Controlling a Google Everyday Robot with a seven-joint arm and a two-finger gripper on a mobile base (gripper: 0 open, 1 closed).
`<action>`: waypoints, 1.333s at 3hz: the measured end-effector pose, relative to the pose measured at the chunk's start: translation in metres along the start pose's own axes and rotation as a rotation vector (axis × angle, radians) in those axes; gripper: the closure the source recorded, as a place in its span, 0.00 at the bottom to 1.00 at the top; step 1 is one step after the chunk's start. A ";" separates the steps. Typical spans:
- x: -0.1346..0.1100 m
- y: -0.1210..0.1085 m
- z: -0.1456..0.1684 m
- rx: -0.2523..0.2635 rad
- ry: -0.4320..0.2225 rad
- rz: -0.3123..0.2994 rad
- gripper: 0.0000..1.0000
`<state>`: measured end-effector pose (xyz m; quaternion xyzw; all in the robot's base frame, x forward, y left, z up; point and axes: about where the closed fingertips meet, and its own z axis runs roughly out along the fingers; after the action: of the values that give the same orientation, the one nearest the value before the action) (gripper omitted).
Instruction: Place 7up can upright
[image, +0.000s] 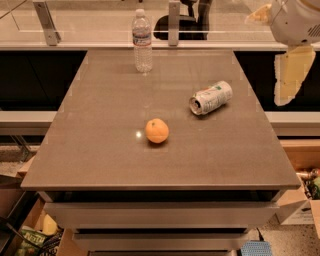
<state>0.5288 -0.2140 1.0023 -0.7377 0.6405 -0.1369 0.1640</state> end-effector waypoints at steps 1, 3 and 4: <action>0.013 -0.017 0.014 0.007 -0.023 -0.041 0.00; 0.026 -0.030 0.050 -0.036 -0.074 -0.100 0.00; 0.021 -0.036 0.072 -0.091 -0.086 -0.143 0.00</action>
Offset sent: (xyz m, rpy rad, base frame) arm 0.0585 -0.0294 -0.0301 0.0284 0.0149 0.1327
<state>0.5942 -0.2256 0.9515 -0.7934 0.5841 -0.0872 0.1473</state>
